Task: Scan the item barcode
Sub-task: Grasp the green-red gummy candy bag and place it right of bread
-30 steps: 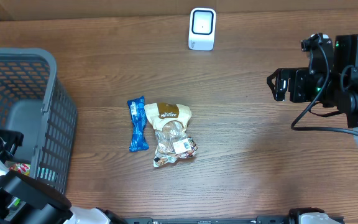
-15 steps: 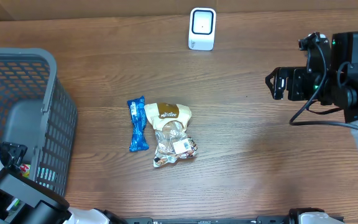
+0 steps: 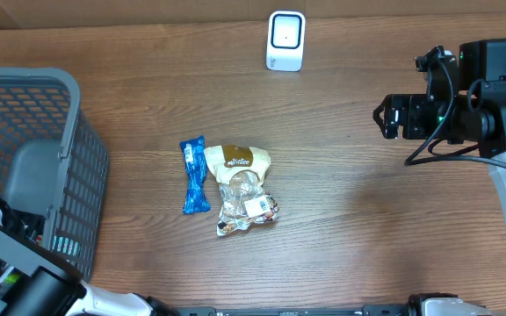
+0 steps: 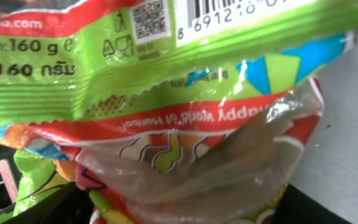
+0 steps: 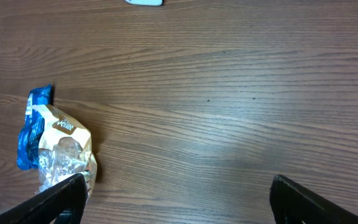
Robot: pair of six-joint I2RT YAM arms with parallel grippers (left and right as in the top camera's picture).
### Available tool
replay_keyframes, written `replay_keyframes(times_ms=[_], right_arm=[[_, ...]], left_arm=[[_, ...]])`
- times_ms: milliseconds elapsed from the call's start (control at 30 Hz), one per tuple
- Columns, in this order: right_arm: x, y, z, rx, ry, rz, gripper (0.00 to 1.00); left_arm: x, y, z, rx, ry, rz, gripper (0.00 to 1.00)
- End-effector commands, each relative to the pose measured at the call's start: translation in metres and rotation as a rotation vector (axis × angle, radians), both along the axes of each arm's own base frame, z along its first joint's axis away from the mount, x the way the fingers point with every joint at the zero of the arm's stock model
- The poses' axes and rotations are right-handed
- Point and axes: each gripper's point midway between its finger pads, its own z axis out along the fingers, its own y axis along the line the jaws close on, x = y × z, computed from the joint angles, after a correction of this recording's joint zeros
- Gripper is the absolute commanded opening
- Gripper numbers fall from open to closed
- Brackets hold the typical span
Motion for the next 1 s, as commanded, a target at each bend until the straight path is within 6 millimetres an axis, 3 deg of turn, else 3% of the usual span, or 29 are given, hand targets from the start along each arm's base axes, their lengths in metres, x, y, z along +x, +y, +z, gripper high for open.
replay_keyframes(times_ms=[0, 67, 100, 167, 267, 400, 633, 667, 700, 800, 867, 933, 967], right_arm=[[0.0, 0.003, 0.004, 0.006, -0.016, 0.012, 0.95], [0.0, 0.003, 0.004, 0.006, -0.016, 0.012, 0.95], [0.0, 0.003, 0.004, 0.006, -0.016, 0.012, 0.95], [0.0, 0.003, 0.004, 0.006, -0.017, 0.012, 0.95], [0.001, 0.003, 0.005, 0.006, -0.02, 0.012, 0.95], [0.002, 0.003, 0.005, 0.006, -0.024, 0.012, 0.95], [0.002, 0.003, 0.005, 0.006, -0.024, 0.012, 0.95], [0.001, 0.003, 0.005, 0.006, -0.024, 0.012, 0.95], [0.001, 0.003, 0.005, 0.006, -0.023, 0.012, 0.95], [0.001, 0.003, 0.005, 0.006, -0.02, 0.012, 0.95], [0.001, 0.003, 0.005, 0.006, -0.02, 0.012, 0.95], [0.001, 0.003, 0.005, 0.006, -0.02, 0.012, 0.95], [0.001, 0.003, 0.005, 0.006, -0.019, 0.012, 0.95]], left_arm=[[-0.003, -0.015, -0.038, -0.119, 0.038, -0.006, 0.64], [-0.001, -0.021, -0.044, -0.152, 0.035, -0.011, 0.4], [0.002, -0.022, -0.044, -0.152, 0.036, -0.021, 0.16], [0.009, -0.022, -0.039, -0.143, 0.024, -0.034, 0.05], [0.035, -0.02, -0.026, -0.141, -0.06, -0.069, 0.04], [0.07, -0.013, 0.01, -0.124, -0.142, -0.126, 0.04], [0.141, -0.016, 0.127, -0.014, -0.232, -0.301, 0.04], [0.158, -0.025, 0.163, 0.022, -0.27, -0.351, 0.04], [0.166, -0.031, 0.181, 0.038, -0.291, -0.385, 0.04], [0.188, -0.06, 0.239, 0.092, -0.371, -0.507, 0.04], [0.2, -0.089, 0.278, 0.123, -0.432, -0.604, 0.04], [0.209, -0.132, 0.312, 0.135, -0.494, -0.741, 0.04], [0.214, -0.166, 0.327, 0.128, -0.525, -0.849, 0.04]])
